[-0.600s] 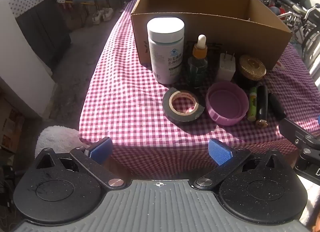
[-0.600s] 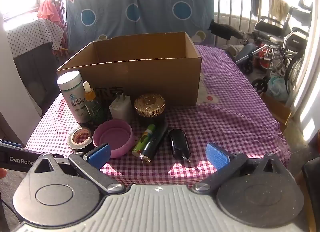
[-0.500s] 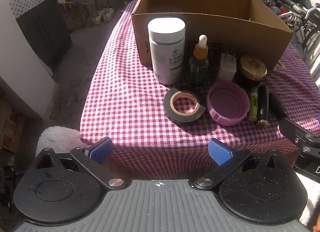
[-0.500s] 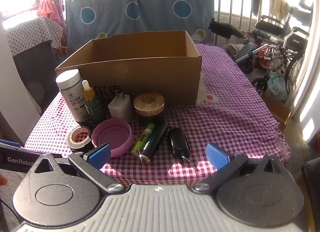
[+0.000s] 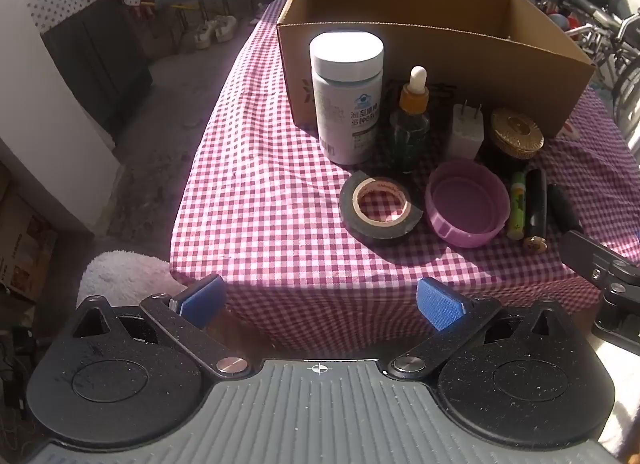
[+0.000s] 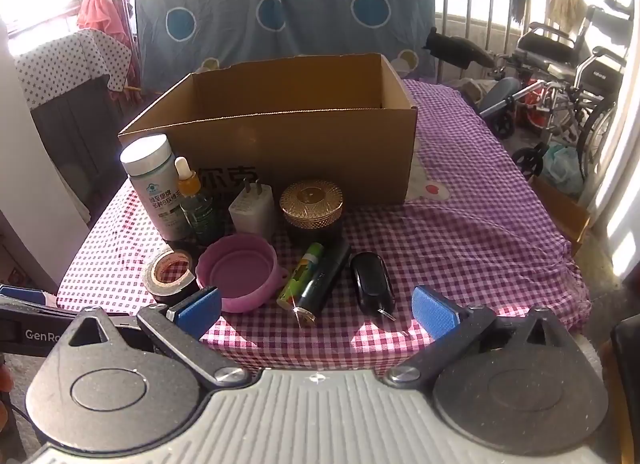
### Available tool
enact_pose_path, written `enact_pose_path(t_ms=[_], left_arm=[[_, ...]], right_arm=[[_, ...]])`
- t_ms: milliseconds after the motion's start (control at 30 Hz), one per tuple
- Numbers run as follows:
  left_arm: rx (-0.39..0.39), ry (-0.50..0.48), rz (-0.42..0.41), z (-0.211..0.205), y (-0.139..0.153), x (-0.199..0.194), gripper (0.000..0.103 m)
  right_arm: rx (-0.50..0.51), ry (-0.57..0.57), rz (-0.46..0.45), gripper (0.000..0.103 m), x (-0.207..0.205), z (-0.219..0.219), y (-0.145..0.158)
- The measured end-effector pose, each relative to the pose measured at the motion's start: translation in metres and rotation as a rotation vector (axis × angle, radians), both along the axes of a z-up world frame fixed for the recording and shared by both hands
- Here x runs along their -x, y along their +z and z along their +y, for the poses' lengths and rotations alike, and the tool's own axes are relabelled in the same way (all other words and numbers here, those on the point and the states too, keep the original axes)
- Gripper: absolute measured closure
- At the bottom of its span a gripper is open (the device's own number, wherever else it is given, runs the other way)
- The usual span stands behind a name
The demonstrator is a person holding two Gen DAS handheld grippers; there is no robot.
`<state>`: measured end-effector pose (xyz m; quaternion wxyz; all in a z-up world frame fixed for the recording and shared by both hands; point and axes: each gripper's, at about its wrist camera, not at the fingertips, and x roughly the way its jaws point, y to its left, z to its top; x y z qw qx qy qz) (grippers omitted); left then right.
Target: Organize rigid objects
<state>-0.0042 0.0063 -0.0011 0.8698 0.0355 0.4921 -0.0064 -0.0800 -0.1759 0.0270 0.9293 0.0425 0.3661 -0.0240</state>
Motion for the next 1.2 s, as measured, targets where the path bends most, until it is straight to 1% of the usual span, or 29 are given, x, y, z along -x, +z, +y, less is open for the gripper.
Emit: enact_pose_path(t_ms=[633,1200], left_arm=[[-0.003,0.005,-0.008,0.0071,0.0004,0.0000,0.001],[-0.010,0.005,-0.011,0.0049,0.0004,0.0016,0.001]], right_arm=[[0.003,0.003,0.004,0.000,-0.0006,0.0050,0.0019],[0.007,0.000,0.005,0.000,0.0026,0.0061,0.0059]])
